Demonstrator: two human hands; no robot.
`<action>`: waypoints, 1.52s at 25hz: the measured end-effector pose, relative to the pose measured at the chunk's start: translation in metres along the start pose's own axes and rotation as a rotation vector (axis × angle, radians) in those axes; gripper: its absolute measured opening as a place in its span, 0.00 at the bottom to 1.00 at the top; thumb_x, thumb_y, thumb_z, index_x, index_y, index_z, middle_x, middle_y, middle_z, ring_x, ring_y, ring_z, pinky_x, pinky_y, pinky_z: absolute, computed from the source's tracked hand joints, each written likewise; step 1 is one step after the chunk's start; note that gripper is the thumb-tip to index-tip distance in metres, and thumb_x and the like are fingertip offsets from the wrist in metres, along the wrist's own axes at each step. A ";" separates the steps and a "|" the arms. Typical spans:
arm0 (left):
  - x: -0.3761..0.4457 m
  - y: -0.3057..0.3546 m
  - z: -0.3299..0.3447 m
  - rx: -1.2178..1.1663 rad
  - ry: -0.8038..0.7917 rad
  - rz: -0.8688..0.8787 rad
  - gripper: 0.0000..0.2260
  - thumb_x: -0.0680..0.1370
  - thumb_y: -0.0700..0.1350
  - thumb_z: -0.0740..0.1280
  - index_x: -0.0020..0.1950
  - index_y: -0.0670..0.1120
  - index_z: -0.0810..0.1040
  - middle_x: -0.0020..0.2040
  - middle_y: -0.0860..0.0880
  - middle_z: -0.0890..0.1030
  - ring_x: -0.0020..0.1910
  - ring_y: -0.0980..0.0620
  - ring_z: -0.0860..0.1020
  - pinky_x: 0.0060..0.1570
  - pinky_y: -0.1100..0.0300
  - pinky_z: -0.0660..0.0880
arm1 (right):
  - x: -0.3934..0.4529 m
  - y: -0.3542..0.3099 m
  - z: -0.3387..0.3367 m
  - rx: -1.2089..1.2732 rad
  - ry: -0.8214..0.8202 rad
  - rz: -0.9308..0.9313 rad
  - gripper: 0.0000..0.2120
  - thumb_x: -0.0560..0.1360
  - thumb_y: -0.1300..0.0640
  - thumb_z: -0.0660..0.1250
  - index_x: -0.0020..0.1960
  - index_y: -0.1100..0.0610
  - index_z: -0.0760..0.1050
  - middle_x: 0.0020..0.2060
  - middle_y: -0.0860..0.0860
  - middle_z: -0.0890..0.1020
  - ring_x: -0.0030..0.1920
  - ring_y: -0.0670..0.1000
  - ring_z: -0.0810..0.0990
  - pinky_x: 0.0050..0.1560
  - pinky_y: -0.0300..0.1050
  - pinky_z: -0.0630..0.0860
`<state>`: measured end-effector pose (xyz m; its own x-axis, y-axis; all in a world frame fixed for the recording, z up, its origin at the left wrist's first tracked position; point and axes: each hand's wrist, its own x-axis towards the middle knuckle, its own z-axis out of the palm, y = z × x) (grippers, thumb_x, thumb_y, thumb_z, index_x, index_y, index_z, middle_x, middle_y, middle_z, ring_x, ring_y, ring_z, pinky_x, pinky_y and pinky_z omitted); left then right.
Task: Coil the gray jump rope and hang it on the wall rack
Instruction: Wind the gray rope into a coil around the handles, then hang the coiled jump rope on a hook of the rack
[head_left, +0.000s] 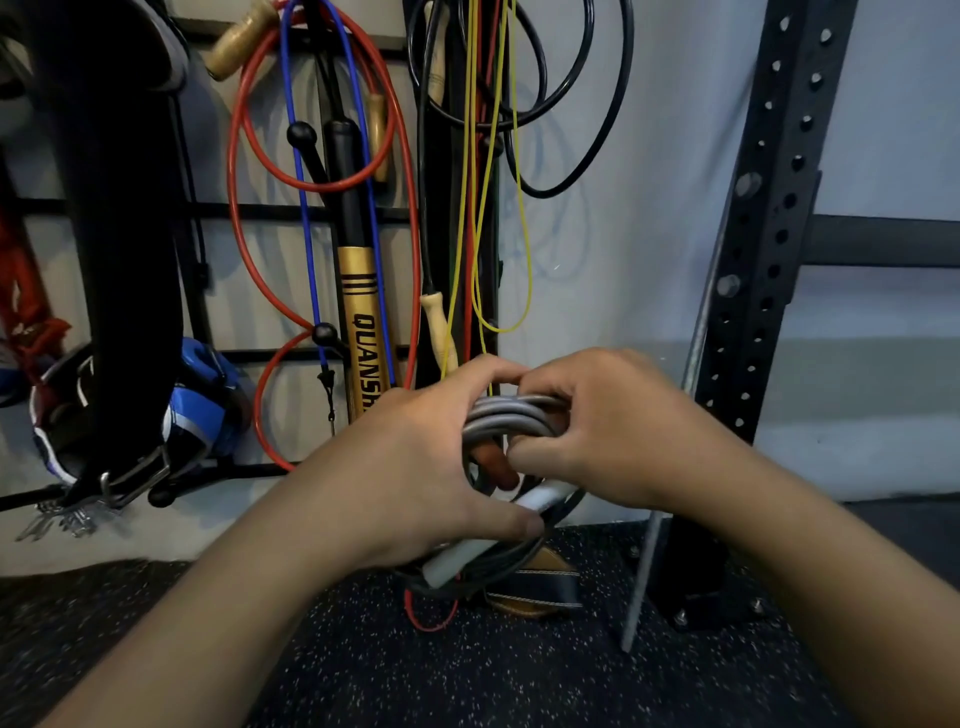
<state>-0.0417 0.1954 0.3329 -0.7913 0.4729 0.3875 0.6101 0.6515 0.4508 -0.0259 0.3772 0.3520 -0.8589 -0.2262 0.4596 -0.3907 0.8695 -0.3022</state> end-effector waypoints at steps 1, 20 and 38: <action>0.000 -0.001 0.003 -0.026 0.013 0.012 0.37 0.62 0.63 0.81 0.64 0.76 0.64 0.48 0.62 0.86 0.45 0.66 0.81 0.41 0.66 0.79 | 0.001 0.001 0.000 0.064 0.011 0.014 0.03 0.64 0.50 0.76 0.37 0.47 0.83 0.29 0.49 0.83 0.29 0.44 0.77 0.32 0.46 0.74; 0.006 -0.011 0.026 -1.255 0.623 -0.011 0.16 0.69 0.54 0.76 0.56 0.58 0.85 0.44 0.42 0.80 0.45 0.40 0.78 0.45 0.47 0.80 | -0.003 -0.014 0.018 0.719 0.172 0.049 0.17 0.75 0.35 0.68 0.49 0.47 0.83 0.37 0.45 0.86 0.35 0.40 0.83 0.33 0.29 0.75; 0.010 -0.023 0.040 -1.022 0.669 -0.069 0.12 0.80 0.49 0.67 0.39 0.59 0.84 0.35 0.58 0.79 0.33 0.64 0.76 0.38 0.65 0.75 | 0.006 -0.001 0.040 0.715 0.367 0.096 0.19 0.80 0.50 0.67 0.33 0.56 0.72 0.19 0.43 0.68 0.20 0.40 0.65 0.23 0.33 0.64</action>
<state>-0.0651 0.2086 0.2945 -0.8307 -0.1384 0.5392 0.5563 -0.2450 0.7941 -0.0435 0.3571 0.3214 -0.7843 0.1021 0.6119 -0.5446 0.3590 -0.7580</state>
